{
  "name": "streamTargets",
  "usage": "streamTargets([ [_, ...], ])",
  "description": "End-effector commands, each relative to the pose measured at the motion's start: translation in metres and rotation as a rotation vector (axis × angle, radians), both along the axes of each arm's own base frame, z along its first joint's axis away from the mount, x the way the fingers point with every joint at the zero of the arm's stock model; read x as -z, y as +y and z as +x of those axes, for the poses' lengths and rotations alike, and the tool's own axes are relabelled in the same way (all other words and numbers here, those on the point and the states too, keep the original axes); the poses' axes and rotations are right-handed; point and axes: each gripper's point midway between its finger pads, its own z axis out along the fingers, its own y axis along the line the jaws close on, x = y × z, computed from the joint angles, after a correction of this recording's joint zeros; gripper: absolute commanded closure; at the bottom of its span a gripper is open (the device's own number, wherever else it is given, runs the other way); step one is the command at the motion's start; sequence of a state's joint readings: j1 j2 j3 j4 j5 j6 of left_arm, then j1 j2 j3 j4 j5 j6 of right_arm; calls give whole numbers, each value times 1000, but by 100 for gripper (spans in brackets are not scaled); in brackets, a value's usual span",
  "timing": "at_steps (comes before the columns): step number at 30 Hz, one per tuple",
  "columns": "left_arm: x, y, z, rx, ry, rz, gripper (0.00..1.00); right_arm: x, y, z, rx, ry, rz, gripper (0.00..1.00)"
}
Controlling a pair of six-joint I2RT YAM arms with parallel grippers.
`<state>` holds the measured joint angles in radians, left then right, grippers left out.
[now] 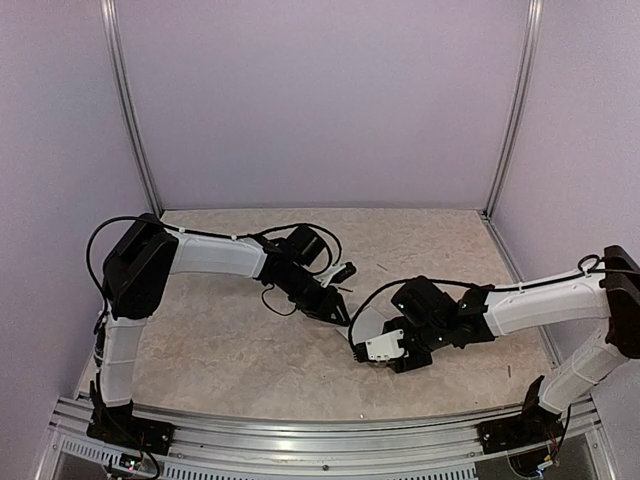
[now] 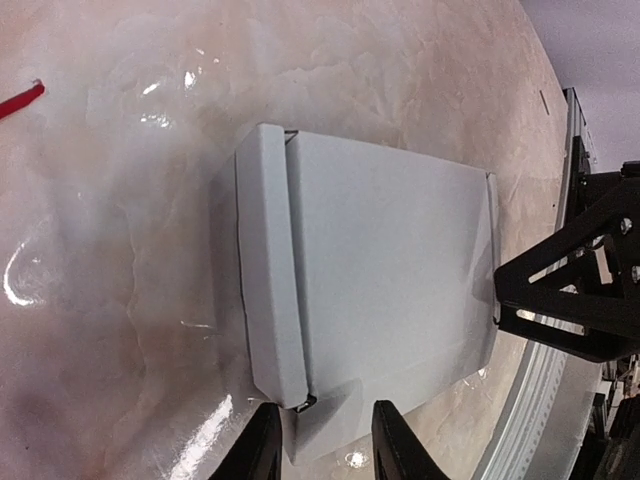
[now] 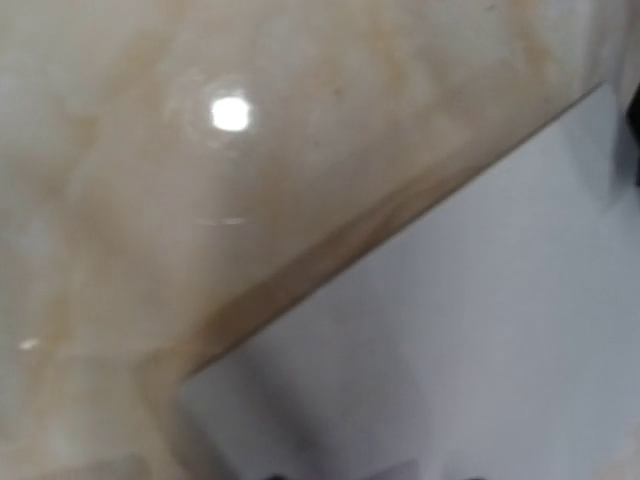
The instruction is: Fold the paper box
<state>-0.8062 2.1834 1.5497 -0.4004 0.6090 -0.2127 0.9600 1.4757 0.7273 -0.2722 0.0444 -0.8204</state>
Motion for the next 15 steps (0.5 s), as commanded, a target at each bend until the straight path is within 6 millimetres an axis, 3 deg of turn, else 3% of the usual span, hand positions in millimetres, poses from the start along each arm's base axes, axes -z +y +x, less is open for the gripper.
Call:
streamTargets([
  [1, -7, -5, 3, 17, 14, -16, 69, -1, 6, 4, 6, -23, 16, 45],
  [5, -2, -4, 0, 23, 30, -7, 69, 2, 7, 2, 9, 3, 21, 49],
  [15, 0, -3, 9, 5, 7, -8, 68, 12, 6, -6, -16, 35, 5, 42],
])
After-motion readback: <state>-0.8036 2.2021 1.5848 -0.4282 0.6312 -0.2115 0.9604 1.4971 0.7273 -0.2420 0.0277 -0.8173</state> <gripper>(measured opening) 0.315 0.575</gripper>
